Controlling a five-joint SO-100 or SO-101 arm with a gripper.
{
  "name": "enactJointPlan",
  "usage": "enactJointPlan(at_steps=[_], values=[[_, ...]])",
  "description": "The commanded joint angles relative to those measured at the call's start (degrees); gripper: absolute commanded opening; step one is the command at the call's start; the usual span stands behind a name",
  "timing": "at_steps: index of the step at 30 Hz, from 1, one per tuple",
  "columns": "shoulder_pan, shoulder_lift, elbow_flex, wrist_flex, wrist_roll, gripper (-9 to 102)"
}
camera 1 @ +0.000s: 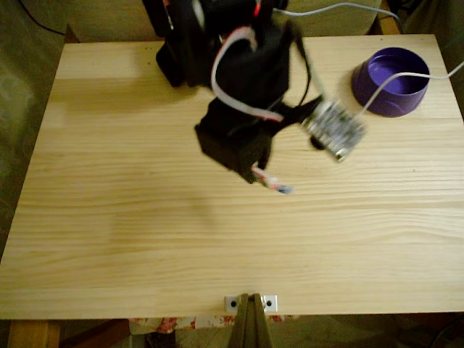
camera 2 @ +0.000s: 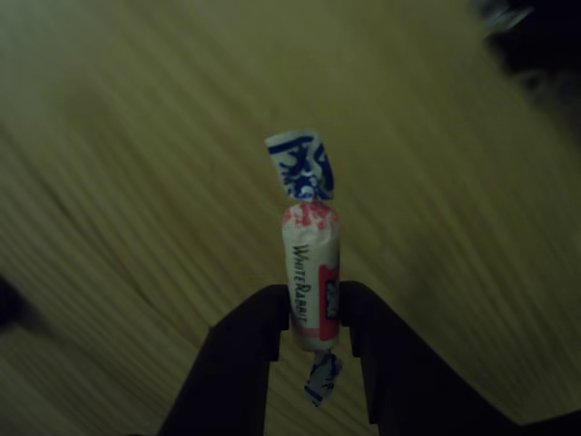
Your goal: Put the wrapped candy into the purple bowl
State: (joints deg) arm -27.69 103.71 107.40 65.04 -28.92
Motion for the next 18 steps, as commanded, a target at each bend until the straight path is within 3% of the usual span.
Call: enactJointPlan(at_steps=[1, 18], values=[[-5.19, 6.5, -10.46, 0.62, 8.7, 1], [-32.17, 8.17, -25.4, -1.76, 25.75, 0]])
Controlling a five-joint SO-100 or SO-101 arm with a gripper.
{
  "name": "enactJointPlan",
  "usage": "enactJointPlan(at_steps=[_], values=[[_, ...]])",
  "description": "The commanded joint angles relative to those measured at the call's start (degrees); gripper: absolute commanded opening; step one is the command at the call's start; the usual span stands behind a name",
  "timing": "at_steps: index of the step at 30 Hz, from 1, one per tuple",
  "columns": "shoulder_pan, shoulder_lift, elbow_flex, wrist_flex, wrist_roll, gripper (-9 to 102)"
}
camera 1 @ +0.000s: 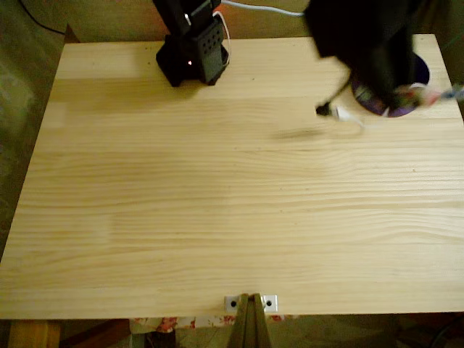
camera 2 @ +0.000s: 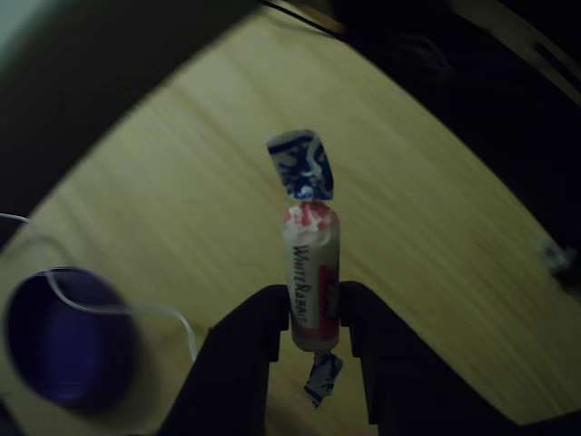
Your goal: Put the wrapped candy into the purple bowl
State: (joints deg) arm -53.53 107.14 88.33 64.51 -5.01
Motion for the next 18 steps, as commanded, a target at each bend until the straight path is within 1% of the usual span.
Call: enactJointPlan(at_steps=[1, 6, 11, 18], values=[[-8.35, 4.48, -6.42, -1.41, 1.93, -1], [-15.47, 1.41, -7.03, -1.85, 1.41, -1], [-21.53, -5.19, -7.73, -3.43, -0.44, -1], [-23.91, -15.82, -8.79, -6.24, -0.62, 0]])
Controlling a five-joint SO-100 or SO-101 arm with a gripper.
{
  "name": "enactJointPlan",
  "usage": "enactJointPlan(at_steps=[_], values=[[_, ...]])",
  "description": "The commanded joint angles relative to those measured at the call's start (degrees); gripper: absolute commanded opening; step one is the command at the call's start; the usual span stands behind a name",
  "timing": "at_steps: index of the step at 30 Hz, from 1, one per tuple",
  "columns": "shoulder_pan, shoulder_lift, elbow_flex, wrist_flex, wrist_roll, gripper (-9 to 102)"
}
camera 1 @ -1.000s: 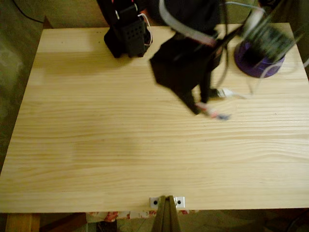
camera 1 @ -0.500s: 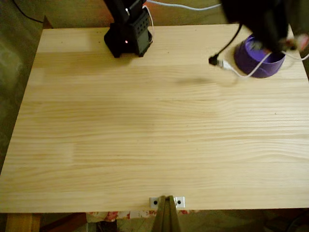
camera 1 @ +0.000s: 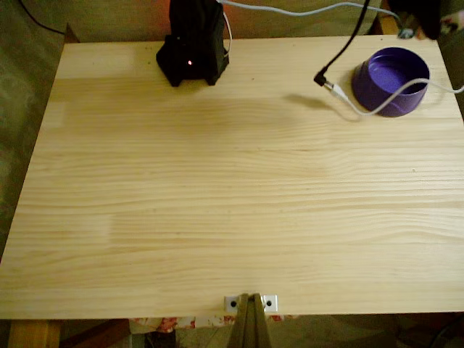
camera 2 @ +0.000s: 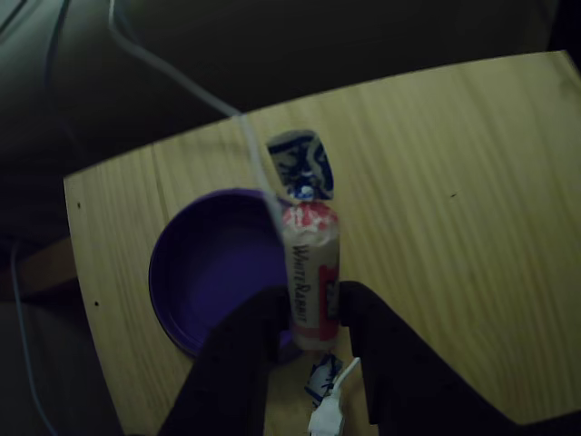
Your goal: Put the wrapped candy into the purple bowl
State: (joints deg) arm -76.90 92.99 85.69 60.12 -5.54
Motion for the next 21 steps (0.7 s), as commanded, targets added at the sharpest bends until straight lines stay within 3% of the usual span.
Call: enactJointPlan(at_steps=[1, 21], values=[[-0.62, -2.9, -6.15, -2.02, -0.18, 0], [-5.8, -13.45, 2.11, -6.5, -1.23, 1]])
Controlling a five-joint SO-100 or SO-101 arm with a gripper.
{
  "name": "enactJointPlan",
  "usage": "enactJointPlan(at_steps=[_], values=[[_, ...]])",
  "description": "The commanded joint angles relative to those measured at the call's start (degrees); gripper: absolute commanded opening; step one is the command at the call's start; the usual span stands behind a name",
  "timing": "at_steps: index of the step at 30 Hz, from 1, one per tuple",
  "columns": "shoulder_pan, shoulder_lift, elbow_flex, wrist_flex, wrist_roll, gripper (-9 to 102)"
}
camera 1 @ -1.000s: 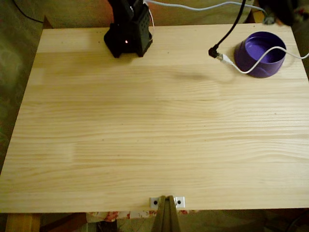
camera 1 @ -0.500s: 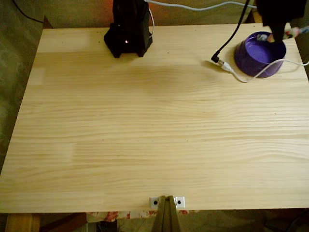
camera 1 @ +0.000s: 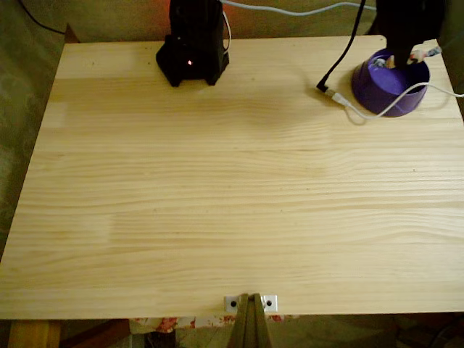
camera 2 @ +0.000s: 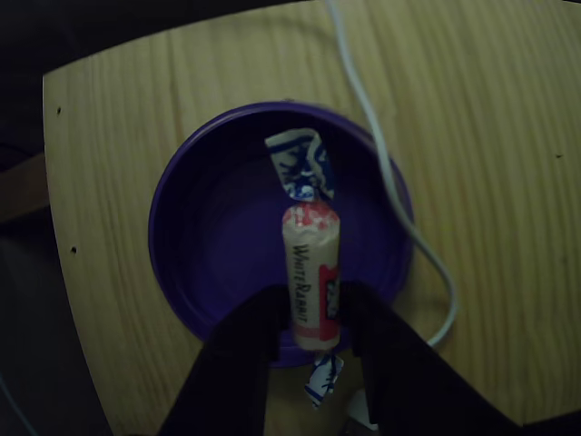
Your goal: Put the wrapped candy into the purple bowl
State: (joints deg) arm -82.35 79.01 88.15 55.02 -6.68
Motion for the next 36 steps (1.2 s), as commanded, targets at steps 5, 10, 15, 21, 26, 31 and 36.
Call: enactJointPlan(at_steps=[5, 10, 15, 21, 26, 31, 36], values=[[0.0, -1.23, 0.26, -2.72, -0.26, 1], [-0.53, -1.32, 0.0, -3.25, 0.18, 8], [-1.05, -1.49, -0.79, -3.69, 0.44, 16], [-1.67, -1.14, -2.37, -3.6, 0.62, 20], [-0.09, 1.67, -3.6, -2.55, 0.0, -1], [3.96, 3.96, -8.7, 4.66, -3.69, -2], [9.58, 7.56, -11.25, 11.07, -8.09, -2]])
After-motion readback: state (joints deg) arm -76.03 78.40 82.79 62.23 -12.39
